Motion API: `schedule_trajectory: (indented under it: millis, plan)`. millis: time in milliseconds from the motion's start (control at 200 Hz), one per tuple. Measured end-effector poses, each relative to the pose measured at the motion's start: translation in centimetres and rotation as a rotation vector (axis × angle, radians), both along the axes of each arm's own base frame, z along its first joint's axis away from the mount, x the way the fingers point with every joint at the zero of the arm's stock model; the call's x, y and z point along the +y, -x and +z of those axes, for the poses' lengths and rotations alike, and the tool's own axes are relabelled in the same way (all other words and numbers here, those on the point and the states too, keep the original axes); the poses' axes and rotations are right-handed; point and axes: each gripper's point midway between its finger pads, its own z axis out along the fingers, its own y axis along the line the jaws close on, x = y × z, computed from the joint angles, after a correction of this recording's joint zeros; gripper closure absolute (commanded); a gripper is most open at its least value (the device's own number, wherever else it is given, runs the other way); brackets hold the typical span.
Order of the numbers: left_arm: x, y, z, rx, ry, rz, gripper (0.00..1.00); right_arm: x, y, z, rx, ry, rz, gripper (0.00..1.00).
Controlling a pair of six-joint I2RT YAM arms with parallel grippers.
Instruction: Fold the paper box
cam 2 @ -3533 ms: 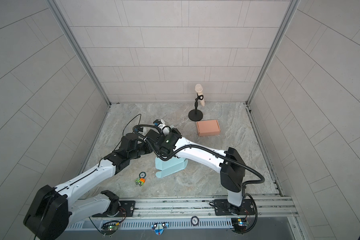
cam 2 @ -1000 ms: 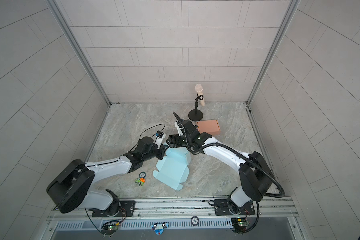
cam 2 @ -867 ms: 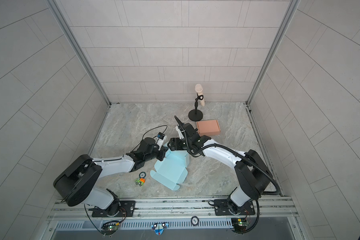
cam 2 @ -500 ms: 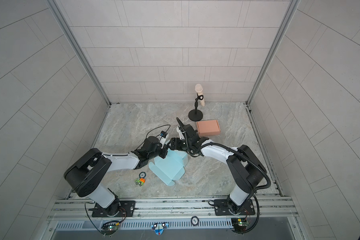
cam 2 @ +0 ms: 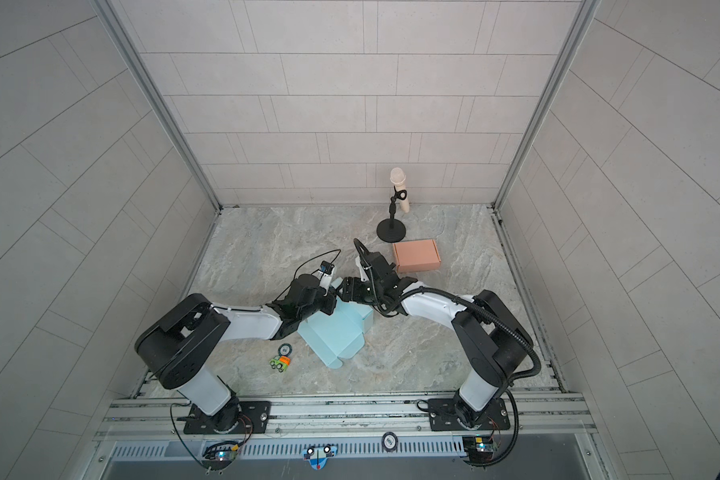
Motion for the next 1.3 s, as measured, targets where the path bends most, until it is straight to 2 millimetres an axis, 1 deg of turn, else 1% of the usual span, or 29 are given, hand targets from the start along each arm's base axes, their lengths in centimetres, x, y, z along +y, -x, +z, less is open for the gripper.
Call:
schedule_trajectory:
  millis: [165,360,561,771,941,1051,1131,1302]
  plan:
    - [0.4,0.9,-0.5,0.017,0.009,0.003,0.75,-0.4,0.8,0.4,-0.022,0.08,0.034,0.23]
    - [1.1,2.0,-1.6,0.049,0.004,0.008,0.73,-0.8,1.0,1.0,-0.06,0.182,0.063,0.24]
    - [1.3,2.5,-1.5,0.053,0.017,0.015,0.67,-1.3,1.4,0.9,-0.082,0.275,0.089,0.25]
    - [1.5,3.4,-0.1,0.034,0.061,0.01,0.58,-2.4,1.6,0.5,-0.089,0.361,0.097,0.26]
    - [2.0,5.0,1.4,0.032,0.095,-0.003,0.54,-3.2,1.4,0.3,-0.09,0.393,0.092,0.32]
    - [2.8,6.0,2.8,0.043,0.12,0.012,0.47,-3.7,0.8,0.3,-0.086,0.384,0.071,0.34]
    - [3.4,6.6,3.8,0.065,0.139,0.035,0.45,-4.4,0.2,-0.1,-0.076,0.366,0.051,0.35]
    - [4.0,7.2,5.2,0.177,0.14,0.098,0.31,-6.1,-0.8,-1.0,-0.043,0.345,0.011,0.37]
